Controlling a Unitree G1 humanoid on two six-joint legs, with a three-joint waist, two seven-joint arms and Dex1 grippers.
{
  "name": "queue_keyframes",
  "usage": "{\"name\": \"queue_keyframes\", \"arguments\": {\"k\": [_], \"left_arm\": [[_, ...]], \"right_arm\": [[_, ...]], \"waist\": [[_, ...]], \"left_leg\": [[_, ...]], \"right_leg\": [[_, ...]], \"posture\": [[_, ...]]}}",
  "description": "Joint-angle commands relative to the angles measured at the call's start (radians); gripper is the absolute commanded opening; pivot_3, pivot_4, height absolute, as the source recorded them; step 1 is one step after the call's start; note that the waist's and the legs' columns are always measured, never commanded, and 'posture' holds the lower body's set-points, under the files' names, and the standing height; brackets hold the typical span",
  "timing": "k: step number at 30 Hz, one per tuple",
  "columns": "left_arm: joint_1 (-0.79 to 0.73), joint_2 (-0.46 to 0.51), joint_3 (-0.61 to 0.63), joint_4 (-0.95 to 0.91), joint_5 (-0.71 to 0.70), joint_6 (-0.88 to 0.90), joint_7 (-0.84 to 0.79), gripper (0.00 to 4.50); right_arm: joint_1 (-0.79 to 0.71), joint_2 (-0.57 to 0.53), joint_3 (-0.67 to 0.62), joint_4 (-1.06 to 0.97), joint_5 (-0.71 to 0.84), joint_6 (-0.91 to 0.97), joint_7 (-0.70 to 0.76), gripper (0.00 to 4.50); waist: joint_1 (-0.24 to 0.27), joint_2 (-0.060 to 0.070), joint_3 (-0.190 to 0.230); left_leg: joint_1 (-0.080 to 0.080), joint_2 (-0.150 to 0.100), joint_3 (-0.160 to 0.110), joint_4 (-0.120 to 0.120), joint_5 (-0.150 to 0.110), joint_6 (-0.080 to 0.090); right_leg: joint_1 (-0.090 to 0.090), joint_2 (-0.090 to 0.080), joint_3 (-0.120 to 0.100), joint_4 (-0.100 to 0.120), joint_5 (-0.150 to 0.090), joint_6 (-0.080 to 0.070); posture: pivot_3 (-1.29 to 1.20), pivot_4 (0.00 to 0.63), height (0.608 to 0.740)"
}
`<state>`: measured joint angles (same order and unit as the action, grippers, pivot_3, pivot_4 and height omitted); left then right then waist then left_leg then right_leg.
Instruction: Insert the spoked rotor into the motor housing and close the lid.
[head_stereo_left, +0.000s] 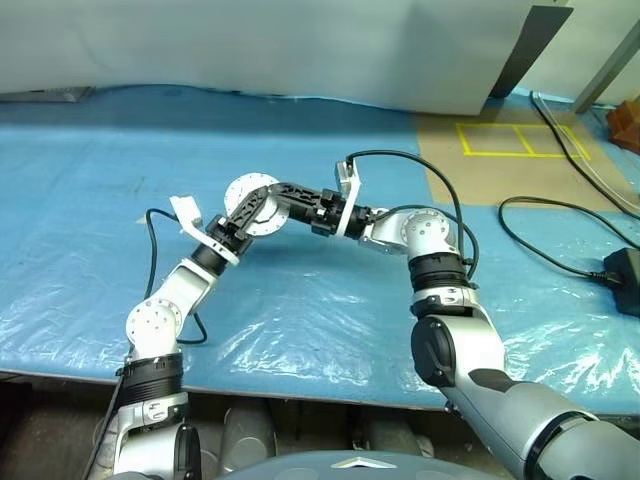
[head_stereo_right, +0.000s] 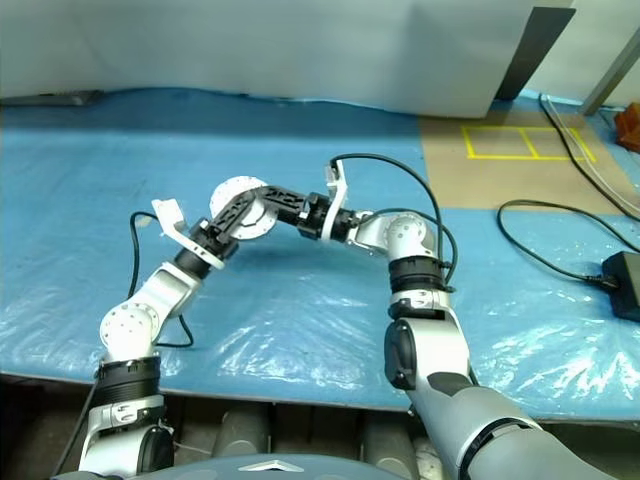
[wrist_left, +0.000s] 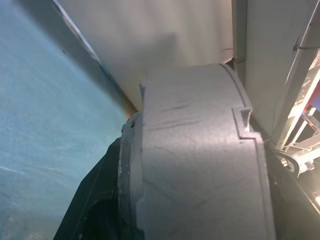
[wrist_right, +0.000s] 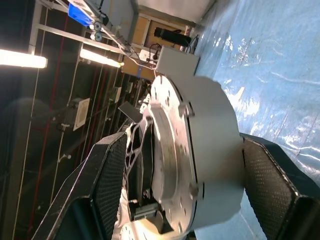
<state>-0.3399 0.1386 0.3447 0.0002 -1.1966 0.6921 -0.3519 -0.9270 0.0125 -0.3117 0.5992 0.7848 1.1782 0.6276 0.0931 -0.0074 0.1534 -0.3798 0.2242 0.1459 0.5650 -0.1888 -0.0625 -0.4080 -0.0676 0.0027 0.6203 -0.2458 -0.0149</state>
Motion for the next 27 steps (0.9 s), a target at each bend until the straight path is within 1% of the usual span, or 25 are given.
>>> {"name": "queue_keyframes", "arguments": {"k": [1,3,6,10,14,18,22,25,27], "left_arm": [[-0.072,0.063,0.123,0.011,-0.005,-0.095,0.026,2.71],[-0.105,0.106,0.157,0.056,0.035,-0.141,0.039,2.71],[-0.159,0.159,0.172,0.187,0.153,-0.229,0.071,2.71],[-0.252,0.2,0.185,0.443,0.297,-0.35,0.098,2.71],[-0.333,0.242,0.197,0.71,0.394,-0.449,0.048,2.71],[-0.369,0.261,0.197,0.847,0.464,-0.506,0.04,2.71],[-0.369,0.274,0.172,0.918,0.537,-0.531,0.036,2.71],[-0.357,0.271,0.172,0.921,0.559,-0.542,0.027,3.4],[-0.354,0.282,0.194,0.925,0.561,-0.549,0.046,4.03]], "right_arm": [[-0.035,0.011,-0.009,-0.003,0.023,-0.006,0.003,3.51],[-0.036,0.013,-0.008,0.002,0.021,-0.01,0.0,3.51],[-0.038,0.015,-0.004,0.003,0.017,-0.017,0.001,3.51],[-0.036,0.02,0.012,0.007,0.003,-0.036,0.002,3.51],[-0.03,0.021,0.023,-0.002,-0.002,-0.043,0.001,3.51],[-0.022,0.016,0.027,-0.014,-0.007,-0.047,-0.005,3.51],[-0.018,0.013,0.03,-0.016,-0.011,-0.054,-0.009,3.51],[-0.015,0.016,0.037,-0.016,-0.014,-0.058,-0.009,3.56],[-0.015,0.019,0.042,-0.015,-0.015,-0.061,-0.006,3.56]], "waist": [[-0.003,0.0,0.0],[-0.005,0.0,0.0],[-0.001,0.0,0.0],[0.006,-0.001,0.0],[0.008,-0.004,0.002],[0.01,-0.006,0.002],[0.004,-0.006,0.002],[0.003,-0.006,0.002],[0.004,-0.006,0.002]], "left_leg": [[0.0,0.0,0.0,0.0,0.0,0.0],[0.0,0.0,0.0,0.0,0.0,0.0],[0.0,0.0,0.0,0.0,0.0,0.0],[0.0,-0.001,-0.001,0.001,0.0,0.0],[-0.001,-0.001,-0.002,0.003,0.0,0.0],[-0.002,0.0,-0.005,0.004,0.0,0.0],[-0.002,0.0,-0.005,0.005,0.0,0.0],[-0.001,0.0,-0.005,0.005,0.0,0.0],[-0.001,0.0,-0.005,0.005,0.0,0.0]], "right_leg": [[0.0,0.0,0.0,0.0,0.0,0.0],[0.0,0.0,0.0,0.001,0.0,0.0],[0.0,0.0,0.0,0.0,0.0,0.0],[0.001,-0.001,-0.001,0.0,0.0,0.0],[0.001,-0.001,-0.001,0.001,0.0,0.0],[0.001,-0.001,-0.003,0.002,0.0,0.0],[0.001,-0.001,-0.003,0.003,0.0,0.0],[0.002,-0.001,-0.002,0.004,0.0,0.0],[0.002,-0.001,-0.002,0.004,0.0,0.0]], "posture": [[0.0,0.15,0.74],[0.0,0.15,0.74],[0.0,0.15,0.74],[0.0,0.15,0.74],[0.0,0.15,0.74],[0.0,0.15,0.74],[0.0,0.15,0.74],[0.0,0.15,0.74],[0.0,0.15,0.74]]}}
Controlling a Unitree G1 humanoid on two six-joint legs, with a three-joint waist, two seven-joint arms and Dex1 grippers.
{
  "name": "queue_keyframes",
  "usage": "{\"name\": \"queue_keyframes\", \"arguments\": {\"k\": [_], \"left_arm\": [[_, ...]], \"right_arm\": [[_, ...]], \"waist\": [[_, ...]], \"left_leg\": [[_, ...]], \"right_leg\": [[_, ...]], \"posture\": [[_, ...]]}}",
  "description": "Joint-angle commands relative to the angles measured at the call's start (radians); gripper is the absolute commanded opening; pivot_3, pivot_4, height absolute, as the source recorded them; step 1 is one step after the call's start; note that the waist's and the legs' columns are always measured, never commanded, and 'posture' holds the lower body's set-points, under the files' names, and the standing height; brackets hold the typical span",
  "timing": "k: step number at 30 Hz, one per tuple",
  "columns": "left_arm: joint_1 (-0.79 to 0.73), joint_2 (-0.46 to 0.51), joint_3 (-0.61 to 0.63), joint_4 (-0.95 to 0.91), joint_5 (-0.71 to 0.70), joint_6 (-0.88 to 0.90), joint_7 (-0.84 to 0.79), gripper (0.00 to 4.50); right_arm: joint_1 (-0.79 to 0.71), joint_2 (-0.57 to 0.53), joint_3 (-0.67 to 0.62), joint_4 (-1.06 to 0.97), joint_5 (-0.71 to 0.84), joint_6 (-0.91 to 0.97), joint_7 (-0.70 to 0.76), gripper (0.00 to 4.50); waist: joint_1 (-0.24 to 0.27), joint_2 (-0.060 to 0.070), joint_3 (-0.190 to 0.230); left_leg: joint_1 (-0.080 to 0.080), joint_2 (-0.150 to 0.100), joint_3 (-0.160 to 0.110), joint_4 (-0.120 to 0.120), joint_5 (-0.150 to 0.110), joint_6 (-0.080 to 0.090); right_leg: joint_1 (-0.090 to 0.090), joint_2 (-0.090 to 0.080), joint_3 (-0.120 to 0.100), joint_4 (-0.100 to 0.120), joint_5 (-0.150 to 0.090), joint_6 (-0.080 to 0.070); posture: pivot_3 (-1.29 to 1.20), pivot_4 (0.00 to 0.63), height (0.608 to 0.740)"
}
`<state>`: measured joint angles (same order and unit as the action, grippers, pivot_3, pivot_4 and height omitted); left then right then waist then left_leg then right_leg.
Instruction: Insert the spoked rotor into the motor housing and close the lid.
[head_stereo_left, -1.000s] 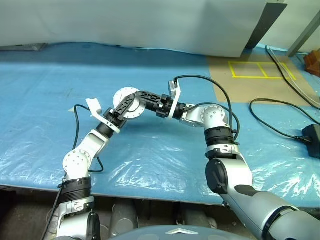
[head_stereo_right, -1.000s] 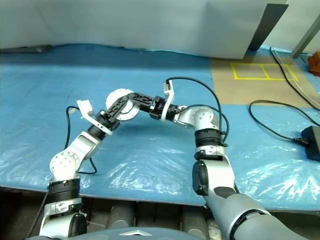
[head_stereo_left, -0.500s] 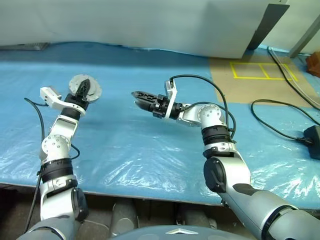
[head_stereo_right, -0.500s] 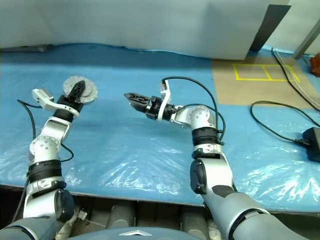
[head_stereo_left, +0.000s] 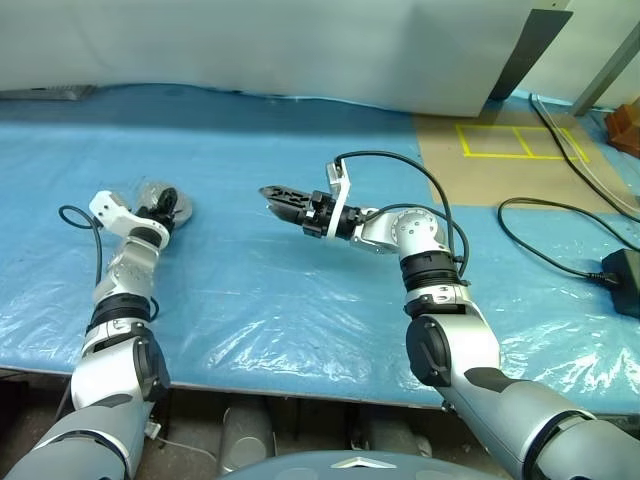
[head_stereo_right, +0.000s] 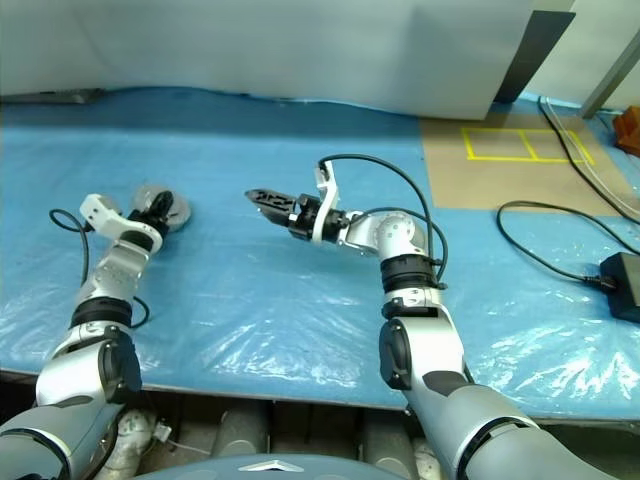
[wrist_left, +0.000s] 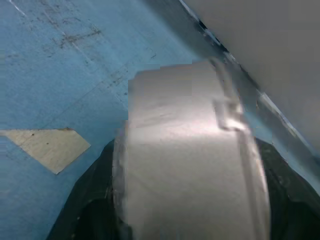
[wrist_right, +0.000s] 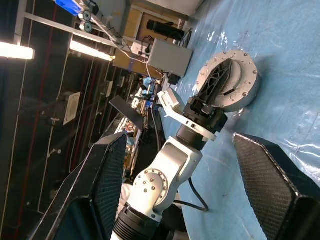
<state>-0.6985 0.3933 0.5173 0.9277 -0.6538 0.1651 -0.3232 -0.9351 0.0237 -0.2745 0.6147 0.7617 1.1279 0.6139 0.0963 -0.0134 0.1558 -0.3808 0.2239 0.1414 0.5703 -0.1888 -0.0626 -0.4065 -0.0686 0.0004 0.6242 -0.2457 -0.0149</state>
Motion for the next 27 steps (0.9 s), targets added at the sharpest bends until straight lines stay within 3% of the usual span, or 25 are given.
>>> {"name": "queue_keyframes", "arguments": {"k": [1,14,20,27], "left_arm": [[0.007,0.037,0.033,-0.003,0.019,-0.025,0.028,4.03],[0.115,0.2,0.159,-0.038,0.005,-0.047,0.047,4.03],[0.197,0.179,0.112,-0.432,-0.077,0.124,-0.064,4.03],[0.236,0.101,-0.096,-0.913,-0.135,0.325,-0.085,4.03]], "right_arm": [[-0.008,0.01,0.007,-0.029,0.007,-0.013,0.009,3.56],[-0.01,0.02,0.039,-0.018,-0.01,-0.029,0.04,3.56],[0.018,-0.026,0.069,-0.097,-0.041,-0.111,0.077,3.56],[0.142,-0.167,0.155,-0.345,-0.122,-0.258,0.136,3.56]], "waist": [[-0.001,0.0,0.0],[0.006,0.0,0.0],[0.009,-0.001,0.0],[0.008,0.0,0.0]], "left_leg": [[0.0,0.0,0.0,0.0,0.0,0.0],[-0.001,0.0,-0.001,-0.001,0.0,0.0],[-0.004,0.0,-0.001,0.001,0.0,0.0],[-0.005,-0.001,-0.001,0.001,0.0,0.0]], "right_leg": [[0.0,0.0,0.0,0.0,0.0,0.0],[0.0,-0.001,0.0,-0.001,0.0,0.0],[0.0,-0.004,-0.003,-0.001,0.0,0.0],[0.001,-0.004,-0.004,-0.002,0.0,0.0]], "posture": [[0.0,0.15,0.74],[0.0,0.15,0.74],[0.0,0.15,0.74],[0.0,0.15,0.74]]}}
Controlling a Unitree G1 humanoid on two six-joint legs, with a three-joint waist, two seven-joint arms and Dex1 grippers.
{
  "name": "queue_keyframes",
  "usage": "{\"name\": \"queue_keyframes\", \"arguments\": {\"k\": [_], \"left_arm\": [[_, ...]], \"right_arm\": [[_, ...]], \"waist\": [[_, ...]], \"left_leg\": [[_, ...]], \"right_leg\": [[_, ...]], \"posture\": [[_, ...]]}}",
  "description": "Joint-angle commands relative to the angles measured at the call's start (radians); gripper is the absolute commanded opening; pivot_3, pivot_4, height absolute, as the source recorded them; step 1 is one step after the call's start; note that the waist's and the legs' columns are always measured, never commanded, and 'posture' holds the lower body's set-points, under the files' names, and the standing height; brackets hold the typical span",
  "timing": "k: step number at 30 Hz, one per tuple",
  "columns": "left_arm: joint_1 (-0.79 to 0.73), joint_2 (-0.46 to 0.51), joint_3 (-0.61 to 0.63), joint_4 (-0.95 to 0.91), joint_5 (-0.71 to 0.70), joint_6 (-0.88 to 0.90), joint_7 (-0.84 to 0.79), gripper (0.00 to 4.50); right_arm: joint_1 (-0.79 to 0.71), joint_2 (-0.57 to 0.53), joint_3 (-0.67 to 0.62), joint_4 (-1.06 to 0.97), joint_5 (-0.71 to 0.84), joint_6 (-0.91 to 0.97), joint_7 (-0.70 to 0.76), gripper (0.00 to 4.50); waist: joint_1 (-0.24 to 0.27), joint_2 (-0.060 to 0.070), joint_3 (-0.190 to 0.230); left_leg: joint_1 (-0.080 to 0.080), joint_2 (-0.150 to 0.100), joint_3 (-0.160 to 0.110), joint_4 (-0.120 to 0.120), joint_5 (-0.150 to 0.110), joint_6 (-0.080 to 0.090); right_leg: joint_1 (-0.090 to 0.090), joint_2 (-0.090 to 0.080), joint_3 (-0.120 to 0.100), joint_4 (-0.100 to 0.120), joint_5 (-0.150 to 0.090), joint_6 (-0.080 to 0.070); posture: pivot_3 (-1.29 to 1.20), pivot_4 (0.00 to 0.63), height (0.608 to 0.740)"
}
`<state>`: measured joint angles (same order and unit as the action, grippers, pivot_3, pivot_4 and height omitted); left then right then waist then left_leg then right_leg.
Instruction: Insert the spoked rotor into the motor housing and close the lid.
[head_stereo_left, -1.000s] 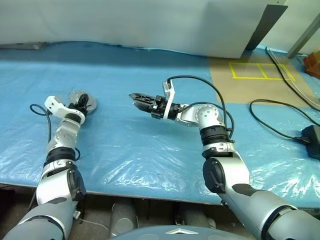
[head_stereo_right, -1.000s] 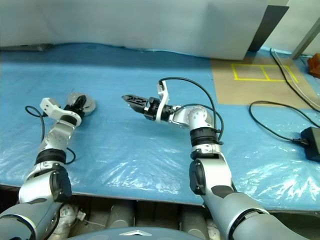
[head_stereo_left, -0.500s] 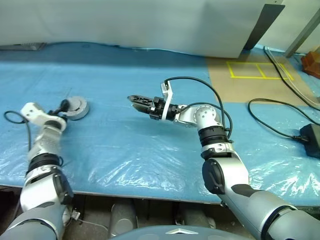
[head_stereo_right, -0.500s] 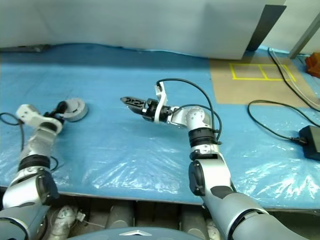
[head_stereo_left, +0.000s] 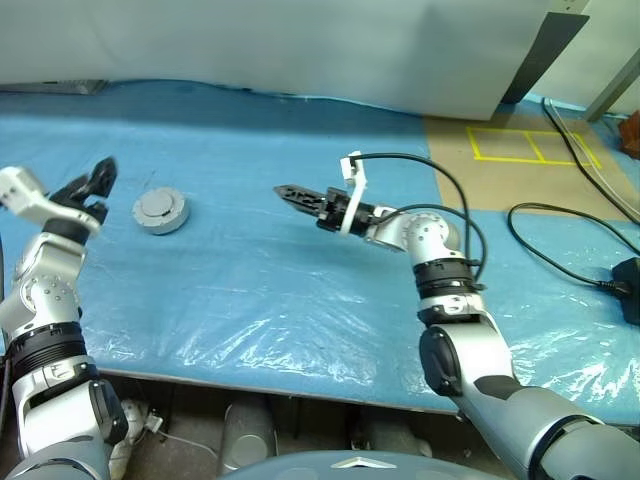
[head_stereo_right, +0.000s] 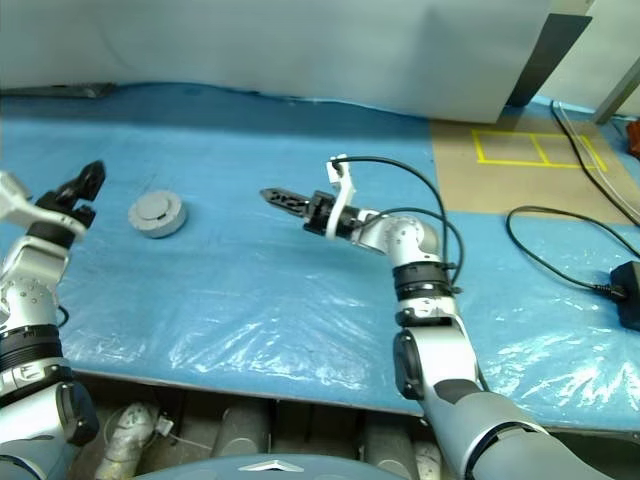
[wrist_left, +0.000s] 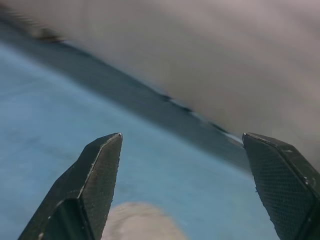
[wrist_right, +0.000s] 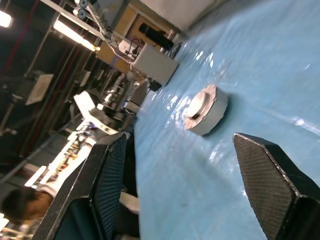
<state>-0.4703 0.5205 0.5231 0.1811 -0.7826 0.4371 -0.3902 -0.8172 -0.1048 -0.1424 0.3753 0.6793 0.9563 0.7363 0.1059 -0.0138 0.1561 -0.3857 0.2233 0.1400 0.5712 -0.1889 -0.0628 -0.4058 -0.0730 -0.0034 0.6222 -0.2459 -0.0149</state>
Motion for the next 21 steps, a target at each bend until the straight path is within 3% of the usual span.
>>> {"name": "queue_keyframes", "arguments": {"k": [1,5,9,14,21], "left_arm": [[0.017,-0.042,-0.153,-0.214,0.005,0.07,-0.027,4.03],[0.077,-0.138,-0.356,-0.306,0.09,0.073,-0.043,4.03],[0.095,-0.231,-0.454,-0.277,0.185,0.029,-0.016,4.03],[0.059,-0.329,-0.497,-0.246,0.27,-0.02,0.03,4.03],[0.004,-0.315,-0.488,-0.207,0.303,-0.028,-0.019,4.03]], "right_arm": [[0.034,-0.054,0.024,-0.122,-0.061,-0.121,0.001,3.56],[0.097,-0.104,0.031,-0.217,-0.102,-0.194,-0.014,3.56],[0.184,-0.127,0.125,-0.278,-0.24,-0.326,-0.07,3.56],[0.203,-0.049,0.101,-0.265,-0.301,-0.388,-0.245,3.56],[0.149,-0.036,0.067,-0.177,-0.349,-0.479,-0.338,3.56]], "waist": [[-0.004,0.0,0.0],[-0.013,0.0,0.0],[-0.021,0.0,0.0],[-0.033,0.001,0.0],[-0.036,0.001,0.0]], "left_leg": [[0.0,0.0,0.0,0.0,0.0,0.0],[0.001,0.0,0.001,0.0,0.0,0.0],[0.001,0.001,0.001,-0.001,0.0,0.0],[0.002,0.0,0.001,0.0,0.0,0.0],[0.002,-0.001,0.001,0.0,0.0,0.0]], "right_leg": [[0.0,0.0,0.0,0.0,0.0,0.0],[0.0,0.0,0.002,0.0,0.0,0.0],[-0.001,0.003,0.003,-0.001,0.0,0.0],[-0.001,0.002,0.004,0.0,0.0,0.0],[0.0,0.001,0.005,0.0,0.001,0.001]], "posture": [[0.0,0.15,0.74],[0.0,0.15,0.74],[0.0,0.15,0.74],[0.0,0.15,0.74],[0.0,0.15,0.74]]}}
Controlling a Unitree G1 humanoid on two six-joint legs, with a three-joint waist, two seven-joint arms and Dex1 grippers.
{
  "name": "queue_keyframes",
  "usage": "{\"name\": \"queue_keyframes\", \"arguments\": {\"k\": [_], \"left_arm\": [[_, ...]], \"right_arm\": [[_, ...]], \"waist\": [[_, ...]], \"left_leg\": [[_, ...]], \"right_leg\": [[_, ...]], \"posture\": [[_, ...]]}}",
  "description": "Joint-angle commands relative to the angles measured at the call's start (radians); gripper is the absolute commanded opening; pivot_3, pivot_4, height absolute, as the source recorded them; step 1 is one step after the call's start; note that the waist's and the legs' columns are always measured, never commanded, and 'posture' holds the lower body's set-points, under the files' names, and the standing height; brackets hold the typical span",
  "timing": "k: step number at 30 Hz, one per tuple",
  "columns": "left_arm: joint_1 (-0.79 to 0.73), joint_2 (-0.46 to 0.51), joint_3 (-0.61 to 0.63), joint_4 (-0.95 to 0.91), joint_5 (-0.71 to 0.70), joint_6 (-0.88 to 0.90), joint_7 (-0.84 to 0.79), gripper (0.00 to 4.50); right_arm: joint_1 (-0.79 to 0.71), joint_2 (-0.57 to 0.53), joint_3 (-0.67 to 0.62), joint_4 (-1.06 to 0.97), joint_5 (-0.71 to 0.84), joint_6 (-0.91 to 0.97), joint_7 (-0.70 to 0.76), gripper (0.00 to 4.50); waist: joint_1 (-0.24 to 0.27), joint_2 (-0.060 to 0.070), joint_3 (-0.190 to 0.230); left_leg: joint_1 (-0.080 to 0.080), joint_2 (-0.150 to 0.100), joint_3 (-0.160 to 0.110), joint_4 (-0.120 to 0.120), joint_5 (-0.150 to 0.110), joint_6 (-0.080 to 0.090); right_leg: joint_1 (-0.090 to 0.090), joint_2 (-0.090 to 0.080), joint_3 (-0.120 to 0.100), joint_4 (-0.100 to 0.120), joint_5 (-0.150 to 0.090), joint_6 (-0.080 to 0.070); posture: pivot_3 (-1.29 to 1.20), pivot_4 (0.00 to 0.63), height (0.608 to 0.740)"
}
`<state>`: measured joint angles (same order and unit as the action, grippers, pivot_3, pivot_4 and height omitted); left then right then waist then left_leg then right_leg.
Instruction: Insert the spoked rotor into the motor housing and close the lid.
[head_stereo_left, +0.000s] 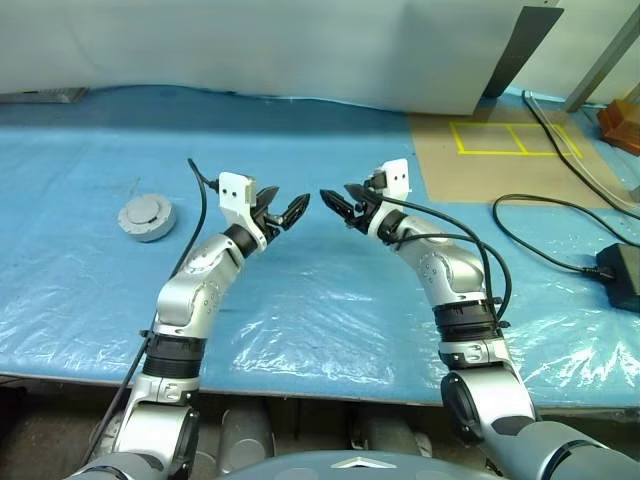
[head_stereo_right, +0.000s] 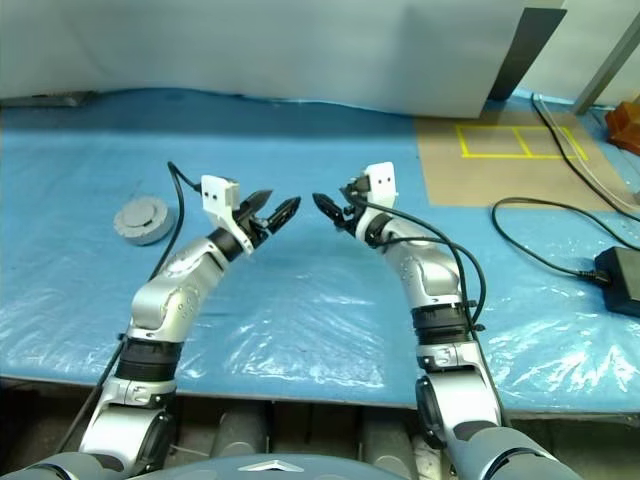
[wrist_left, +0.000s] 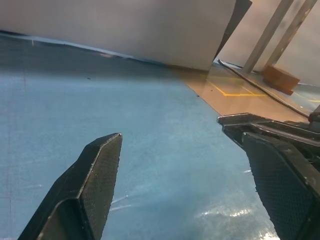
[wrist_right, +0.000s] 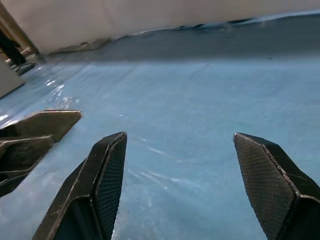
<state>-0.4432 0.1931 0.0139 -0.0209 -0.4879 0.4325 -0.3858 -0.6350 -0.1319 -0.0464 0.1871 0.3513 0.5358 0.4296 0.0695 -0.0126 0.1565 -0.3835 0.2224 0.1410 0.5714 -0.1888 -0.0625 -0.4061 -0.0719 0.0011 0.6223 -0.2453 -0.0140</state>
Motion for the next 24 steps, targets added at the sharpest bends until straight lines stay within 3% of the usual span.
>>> {"name": "queue_keyframes", "arguments": {"k": [1,11,24], "left_arm": [[-0.03,0.016,0.022,0.002,0.015,-0.027,-0.027,4.03],[-0.082,-0.082,0.068,0.068,0.059,-0.105,0.075,4.03],[-0.174,-0.103,0.073,0.194,0.119,-0.204,0.062,4.03]], "right_arm": [[-0.037,-0.016,-0.028,0.027,-0.044,-0.087,-0.05,3.56],[0.01,0.045,-0.029,0.019,-0.139,-0.232,-0.216,3.56],[-0.023,0.053,0.004,0.051,-0.213,-0.289,-0.254,3.56]], "waist": [[0.0,0.0,0.0],[0.0,0.001,0.0],[0.0,0.001,0.001]], "left_leg": [[0.0,0.0,0.0,0.0,0.0,0.0],[0.0,0.0,0.0,-0.001,0.0,0.0],[0.0,0.0,0.0,-0.001,0.0,0.0]], "right_leg": [[0.0,0.0,0.0,0.0,0.0,0.0],[0.0,0.0,0.0,-0.001,0.0,0.0],[0.0,0.0,0.0,-0.001,0.0,0.001]], "posture": [[0.0,0.15,0.74],[0.0,0.15,0.74],[0.0,0.15,0.74]]}}
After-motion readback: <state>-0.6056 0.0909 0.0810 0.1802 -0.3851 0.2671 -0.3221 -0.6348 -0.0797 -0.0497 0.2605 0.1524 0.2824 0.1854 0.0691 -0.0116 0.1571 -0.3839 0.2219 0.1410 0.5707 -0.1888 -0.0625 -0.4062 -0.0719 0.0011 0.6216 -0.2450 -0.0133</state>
